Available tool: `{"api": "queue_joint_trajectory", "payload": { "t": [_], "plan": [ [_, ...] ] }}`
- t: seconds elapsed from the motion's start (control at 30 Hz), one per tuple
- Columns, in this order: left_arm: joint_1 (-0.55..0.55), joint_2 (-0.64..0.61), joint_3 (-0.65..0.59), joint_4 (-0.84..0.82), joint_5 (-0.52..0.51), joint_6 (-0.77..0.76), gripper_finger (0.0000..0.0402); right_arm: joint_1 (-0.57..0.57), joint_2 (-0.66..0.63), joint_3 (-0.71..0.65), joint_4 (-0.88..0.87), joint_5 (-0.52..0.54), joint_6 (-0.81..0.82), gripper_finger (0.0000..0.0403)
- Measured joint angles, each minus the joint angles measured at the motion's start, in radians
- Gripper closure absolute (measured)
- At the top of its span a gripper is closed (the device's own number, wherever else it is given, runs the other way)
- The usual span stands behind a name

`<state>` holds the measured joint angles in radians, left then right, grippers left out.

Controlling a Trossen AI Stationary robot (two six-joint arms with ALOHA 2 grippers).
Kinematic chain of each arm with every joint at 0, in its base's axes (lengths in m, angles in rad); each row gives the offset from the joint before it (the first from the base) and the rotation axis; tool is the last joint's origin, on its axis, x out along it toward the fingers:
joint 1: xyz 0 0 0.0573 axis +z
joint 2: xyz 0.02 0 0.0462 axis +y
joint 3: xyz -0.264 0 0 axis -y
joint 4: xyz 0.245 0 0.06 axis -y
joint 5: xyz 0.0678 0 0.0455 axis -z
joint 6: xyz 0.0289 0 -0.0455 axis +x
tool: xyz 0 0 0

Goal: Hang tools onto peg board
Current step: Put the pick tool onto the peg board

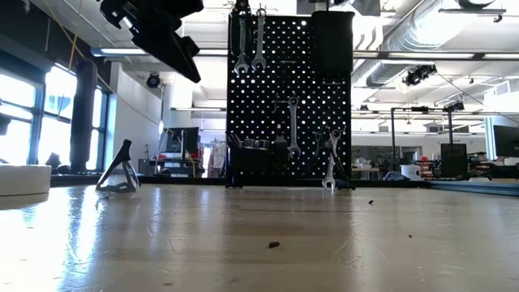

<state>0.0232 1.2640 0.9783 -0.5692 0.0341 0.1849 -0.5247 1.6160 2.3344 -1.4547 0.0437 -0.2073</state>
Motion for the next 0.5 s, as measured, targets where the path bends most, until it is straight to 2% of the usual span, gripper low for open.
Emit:
{"api": "queue_joint_trajectory", "payload": {
  "t": [0.2, 0.4, 0.5],
  "plan": [
    [0.000, 0.000, 0.000, -0.051, 0.000, -0.032, 0.0259, -0.001, 0.031, 0.000, -0.022, 0.009, 0.000, 0.0389],
    [-0.001, 0.000, 0.000, -0.137, 0.000, -0.064, 0.0259, -0.001, 0.031, 0.000, -0.025, 0.012, 0.024, 0.0337],
    [-0.003, 0.000, 0.000, -0.155, 0.000, -0.079, 0.0259, -0.001, 0.026, 0.000, -0.027, 0.047, 0.027, 0.0320]
  ]
}}
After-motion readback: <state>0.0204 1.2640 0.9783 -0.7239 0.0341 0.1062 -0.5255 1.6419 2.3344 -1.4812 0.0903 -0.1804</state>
